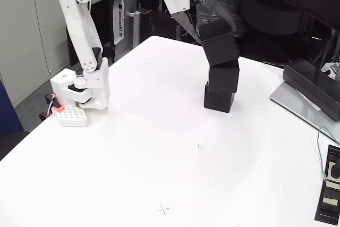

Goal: Stack the 3 blocks

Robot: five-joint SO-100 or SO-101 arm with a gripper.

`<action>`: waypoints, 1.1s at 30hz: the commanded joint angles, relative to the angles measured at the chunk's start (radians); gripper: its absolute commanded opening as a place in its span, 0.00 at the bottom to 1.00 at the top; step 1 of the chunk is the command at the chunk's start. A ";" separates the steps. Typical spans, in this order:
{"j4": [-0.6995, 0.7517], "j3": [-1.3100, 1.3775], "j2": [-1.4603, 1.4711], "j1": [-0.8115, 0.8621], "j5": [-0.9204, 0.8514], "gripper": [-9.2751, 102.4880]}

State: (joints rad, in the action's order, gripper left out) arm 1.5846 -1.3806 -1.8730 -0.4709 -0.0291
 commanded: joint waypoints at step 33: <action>-0.008 -0.003 -0.026 -0.098 0.006 0.07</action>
State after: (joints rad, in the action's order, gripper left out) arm 1.5846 -1.3883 -1.8730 -0.5645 -0.0291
